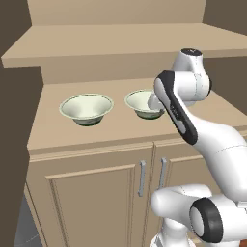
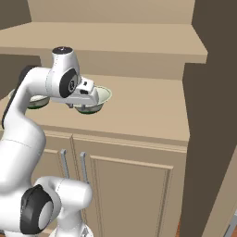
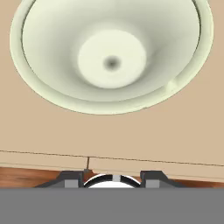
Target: Pick up the bowls from the cabinet and place each bowl in front of a stool on the dining counter.
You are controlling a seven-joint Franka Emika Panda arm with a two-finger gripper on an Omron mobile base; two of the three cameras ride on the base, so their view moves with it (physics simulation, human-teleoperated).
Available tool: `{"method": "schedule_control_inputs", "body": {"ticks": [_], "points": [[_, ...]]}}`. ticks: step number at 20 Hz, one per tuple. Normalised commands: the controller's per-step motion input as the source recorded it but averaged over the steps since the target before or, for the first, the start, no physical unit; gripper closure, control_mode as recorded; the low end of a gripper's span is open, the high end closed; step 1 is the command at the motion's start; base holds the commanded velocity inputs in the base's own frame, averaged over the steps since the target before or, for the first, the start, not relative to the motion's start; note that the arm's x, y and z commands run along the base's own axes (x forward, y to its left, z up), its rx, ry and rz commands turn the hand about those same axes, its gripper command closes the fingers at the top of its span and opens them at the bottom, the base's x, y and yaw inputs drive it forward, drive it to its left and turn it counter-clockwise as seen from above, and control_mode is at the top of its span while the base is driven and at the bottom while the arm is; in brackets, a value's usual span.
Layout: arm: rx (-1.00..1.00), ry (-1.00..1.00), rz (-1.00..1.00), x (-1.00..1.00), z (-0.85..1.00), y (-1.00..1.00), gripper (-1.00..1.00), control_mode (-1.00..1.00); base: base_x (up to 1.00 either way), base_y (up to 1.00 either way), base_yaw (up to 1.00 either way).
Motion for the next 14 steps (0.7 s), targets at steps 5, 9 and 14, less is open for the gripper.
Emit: {"method": "schedule_control_inputs", "body": {"ticks": [5,9,14], "points": [[-0.11,0.03,0.0,0.0,-0.15,0.0,-1.0,-1.0,0.0,0.0,0.0],[-0.11,-0.02,0.0,-0.03,-0.32,0.0,-1.0,-1.0,0.0,0.0,0.0],[-0.09,-0.28,0.02,0.0,-0.3,0.0,-1.0,-1.0,0.0,0.0,0.0]]}}
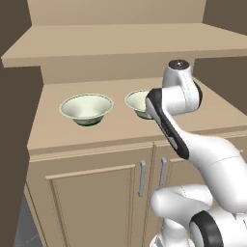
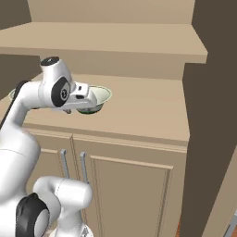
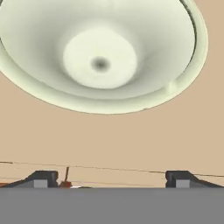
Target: Pick up the bowls from the cabinet and place each bowl in front of a stool on the dining counter.
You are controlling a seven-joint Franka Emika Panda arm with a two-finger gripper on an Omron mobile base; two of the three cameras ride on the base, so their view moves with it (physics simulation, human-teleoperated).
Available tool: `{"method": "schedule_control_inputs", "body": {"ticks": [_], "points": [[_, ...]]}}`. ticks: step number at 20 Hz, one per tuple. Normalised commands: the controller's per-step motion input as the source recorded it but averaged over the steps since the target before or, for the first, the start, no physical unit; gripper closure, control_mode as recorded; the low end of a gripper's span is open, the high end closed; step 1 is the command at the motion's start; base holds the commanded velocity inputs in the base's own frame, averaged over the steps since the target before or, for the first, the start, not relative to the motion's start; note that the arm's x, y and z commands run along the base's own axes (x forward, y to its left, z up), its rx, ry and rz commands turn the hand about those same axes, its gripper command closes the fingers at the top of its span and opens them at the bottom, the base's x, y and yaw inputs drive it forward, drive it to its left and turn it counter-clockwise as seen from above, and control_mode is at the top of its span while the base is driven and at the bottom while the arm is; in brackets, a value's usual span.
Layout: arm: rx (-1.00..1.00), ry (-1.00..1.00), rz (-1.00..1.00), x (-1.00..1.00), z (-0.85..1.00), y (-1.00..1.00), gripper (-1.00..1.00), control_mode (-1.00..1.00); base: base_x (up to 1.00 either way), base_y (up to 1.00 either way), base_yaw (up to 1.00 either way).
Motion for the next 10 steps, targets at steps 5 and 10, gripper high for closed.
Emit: {"method": "schedule_control_inputs", "body": {"ticks": [5,10], "points": [[-0.21,-0.35,0.12,0.0,-0.09,0.02,-1.0,-1.0,0.0,0.0,0.0],[-0.32,-0.05,0.13,0.0,0.05,0.09,-1.0,-1.0,0.0,0.0,0.0]]}}
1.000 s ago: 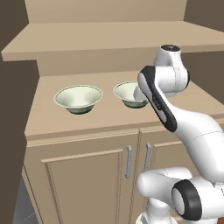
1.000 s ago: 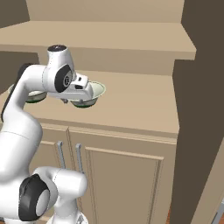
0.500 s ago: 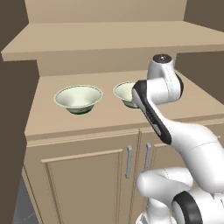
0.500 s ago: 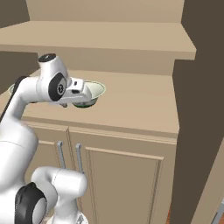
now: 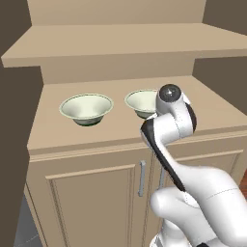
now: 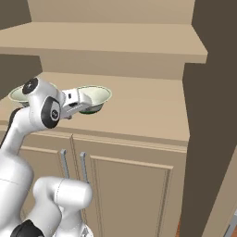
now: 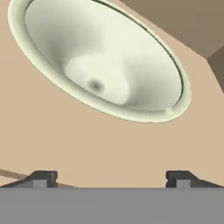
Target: Pick up the bowls from the cabinet and place each bowl in front of a stool on the dining counter.
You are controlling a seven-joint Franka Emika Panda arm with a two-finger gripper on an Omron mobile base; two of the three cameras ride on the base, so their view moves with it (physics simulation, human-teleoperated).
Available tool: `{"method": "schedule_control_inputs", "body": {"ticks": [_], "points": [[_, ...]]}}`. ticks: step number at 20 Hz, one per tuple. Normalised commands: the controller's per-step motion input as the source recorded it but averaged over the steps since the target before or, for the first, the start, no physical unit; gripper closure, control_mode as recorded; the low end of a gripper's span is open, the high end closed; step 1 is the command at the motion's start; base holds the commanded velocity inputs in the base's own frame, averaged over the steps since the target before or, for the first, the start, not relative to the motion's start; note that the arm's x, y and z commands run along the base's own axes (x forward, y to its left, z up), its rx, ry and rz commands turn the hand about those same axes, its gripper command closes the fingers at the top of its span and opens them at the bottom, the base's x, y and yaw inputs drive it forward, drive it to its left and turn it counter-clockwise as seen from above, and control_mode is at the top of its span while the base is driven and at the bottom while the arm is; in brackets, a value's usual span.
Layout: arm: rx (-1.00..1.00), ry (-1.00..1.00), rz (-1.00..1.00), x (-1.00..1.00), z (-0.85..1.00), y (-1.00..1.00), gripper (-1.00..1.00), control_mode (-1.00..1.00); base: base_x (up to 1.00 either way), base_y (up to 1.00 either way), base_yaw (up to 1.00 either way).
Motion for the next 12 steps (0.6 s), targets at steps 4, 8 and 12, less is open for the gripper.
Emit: {"method": "schedule_control_inputs", "body": {"ticks": [4,8,12], "points": [[-0.34,0.0,0.07,-0.02,0.32,0.11,-1.0,-1.0,0.0,0.0,0.0],[-0.24,-0.02,0.01,-0.06,0.36,0.13,-1.0,-1.0,0.0,0.0,0.0],[-0.1,0.0,0.04,0.0,0.0,0.16,-1.0,-1.0,0.0,0.0,0.0]]}}
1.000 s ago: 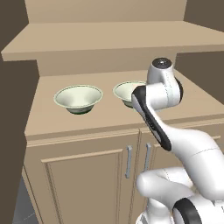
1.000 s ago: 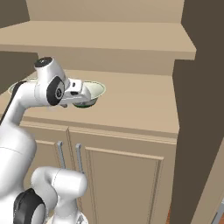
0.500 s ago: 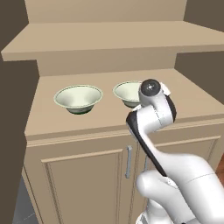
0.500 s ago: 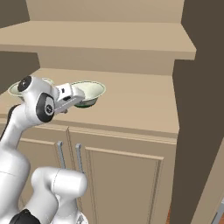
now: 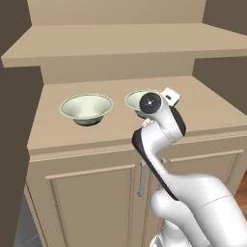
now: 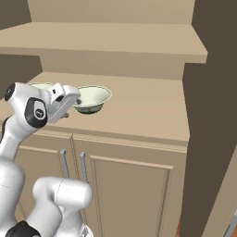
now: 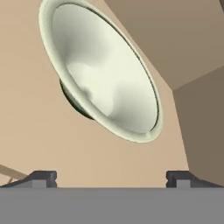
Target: Pick up the bowls from the cabinet and place each bowl in front of a stool on the dining counter.
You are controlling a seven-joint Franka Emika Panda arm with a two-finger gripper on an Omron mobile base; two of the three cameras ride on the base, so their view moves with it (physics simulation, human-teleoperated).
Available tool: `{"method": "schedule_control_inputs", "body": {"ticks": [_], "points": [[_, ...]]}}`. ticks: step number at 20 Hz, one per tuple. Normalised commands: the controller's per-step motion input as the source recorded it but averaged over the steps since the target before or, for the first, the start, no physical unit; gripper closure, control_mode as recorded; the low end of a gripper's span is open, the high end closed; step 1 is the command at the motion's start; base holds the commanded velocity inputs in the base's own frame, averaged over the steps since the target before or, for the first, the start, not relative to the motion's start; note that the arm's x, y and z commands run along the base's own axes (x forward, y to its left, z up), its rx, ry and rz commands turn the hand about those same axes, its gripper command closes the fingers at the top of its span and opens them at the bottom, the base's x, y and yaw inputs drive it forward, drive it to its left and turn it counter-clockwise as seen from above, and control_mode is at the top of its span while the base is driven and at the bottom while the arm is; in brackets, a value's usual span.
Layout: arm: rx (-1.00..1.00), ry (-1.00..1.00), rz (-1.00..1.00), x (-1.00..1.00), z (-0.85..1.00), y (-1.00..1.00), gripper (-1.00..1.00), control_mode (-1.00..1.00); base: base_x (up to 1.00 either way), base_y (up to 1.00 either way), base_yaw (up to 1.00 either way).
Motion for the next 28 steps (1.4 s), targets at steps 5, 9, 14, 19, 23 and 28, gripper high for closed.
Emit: {"method": "schedule_control_inputs", "body": {"ticks": [5,9,14,19,23,28], "points": [[-0.01,0.0,0.05,0.0,0.0,0.02,-1.0,-1.0,0.0,0.0,0.0],[0.0,0.01,0.07,0.15,0.0,0.0,-1.0,-1.0,0.0,0.0,0.0],[-0.01,0.03,0.05,0.25,-0.03,0.09,-1.0,-1.0,0.0,0.0,0.0],[-0.05,0.06,0.02,0.26,-0.18,0.12,-1.0,-1.0,0.0,0.0,0.0],[-0.03,0.02,0.01,0.18,-0.14,0.02,-1.0,-1.0,0.0,0.0,0.0],[0.0,0.0,0.04,0.3,-0.17,0.0,-1.0,-1.0,0.0,0.0,0.0]]}}
